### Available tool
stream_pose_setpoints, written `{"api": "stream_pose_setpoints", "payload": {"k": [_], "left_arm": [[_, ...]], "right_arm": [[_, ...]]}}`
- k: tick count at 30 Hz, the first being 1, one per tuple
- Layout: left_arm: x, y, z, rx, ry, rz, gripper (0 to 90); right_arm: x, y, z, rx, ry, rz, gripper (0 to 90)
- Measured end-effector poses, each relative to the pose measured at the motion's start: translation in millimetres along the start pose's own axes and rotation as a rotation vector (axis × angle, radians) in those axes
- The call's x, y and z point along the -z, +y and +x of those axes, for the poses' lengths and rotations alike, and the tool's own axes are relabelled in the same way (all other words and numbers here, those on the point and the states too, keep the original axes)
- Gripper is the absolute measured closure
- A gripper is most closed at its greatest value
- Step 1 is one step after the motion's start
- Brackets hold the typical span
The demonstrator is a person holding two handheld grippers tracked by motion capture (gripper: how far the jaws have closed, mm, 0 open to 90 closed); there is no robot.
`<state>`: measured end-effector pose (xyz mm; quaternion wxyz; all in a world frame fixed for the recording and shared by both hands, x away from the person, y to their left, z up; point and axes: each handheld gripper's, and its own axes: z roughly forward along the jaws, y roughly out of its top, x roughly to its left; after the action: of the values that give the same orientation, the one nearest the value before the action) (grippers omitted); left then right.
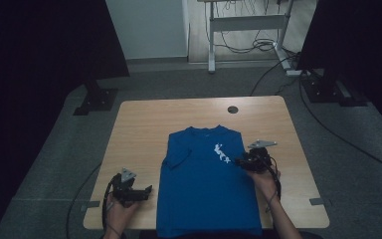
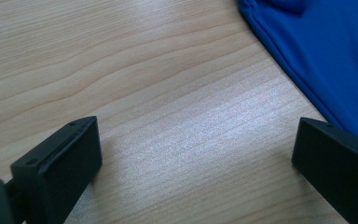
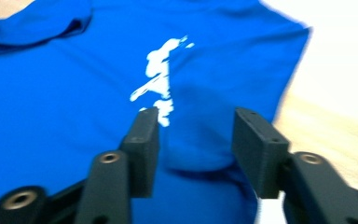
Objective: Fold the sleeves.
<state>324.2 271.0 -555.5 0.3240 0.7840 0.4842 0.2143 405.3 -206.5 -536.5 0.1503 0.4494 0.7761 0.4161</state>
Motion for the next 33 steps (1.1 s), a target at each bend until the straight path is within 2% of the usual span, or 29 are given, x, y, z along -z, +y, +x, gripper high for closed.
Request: {"api": "stream_pose_setpoints", "payload": {"k": [2, 5, 13, 17, 19, 25, 30, 33], "left_arm": [[0.0, 0.0, 0.0, 0.0, 0.0, 0.0, 1.5], [0.0, 0.0, 0.0, 0.0, 0.0, 0.0, 1.5], [0.0, 0.0, 0.0, 0.0, 0.0, 0.0, 1.5], [0.0, 0.0, 0.0, 0.0, 0.0, 0.0, 1.5], [0.0, 0.0, 0.0, 0.0, 0.0, 0.0, 1.5], [0.0, 0.0, 0.0, 0.0, 0.0, 0.0, 1.5], [-0.1, 0.2, 0.3, -0.003, -0.003, 0.001, 1.5], [-0.6, 0.7, 0.5, -0.007, -0.006, 0.0, 1.5]], "right_arm": [[6.4, 0.9, -4.9, 0.004, -0.042, -0.017, 42.9], [11.2, -1.4, -11.7, -0.001, -0.074, -0.022, 40.5], [4.1, -15.1, -22.0, 0.014, -0.124, 0.033, 36.5], [0.9, -20.9, -26.2, 0.03, -0.177, 0.058, 35.9], [1.4, -22.2, -28.2, 0.015, -0.174, 0.05, 35.9], [1.9, -22.7, -27.9, 0.015, -0.169, 0.05, 31.8], [5.1, -22.0, -26.4, 0.018, -0.161, 0.035, 24.5], [6.2, -20.8, -25.4, 0.032, -0.137, 0.042, 19.8]]}}
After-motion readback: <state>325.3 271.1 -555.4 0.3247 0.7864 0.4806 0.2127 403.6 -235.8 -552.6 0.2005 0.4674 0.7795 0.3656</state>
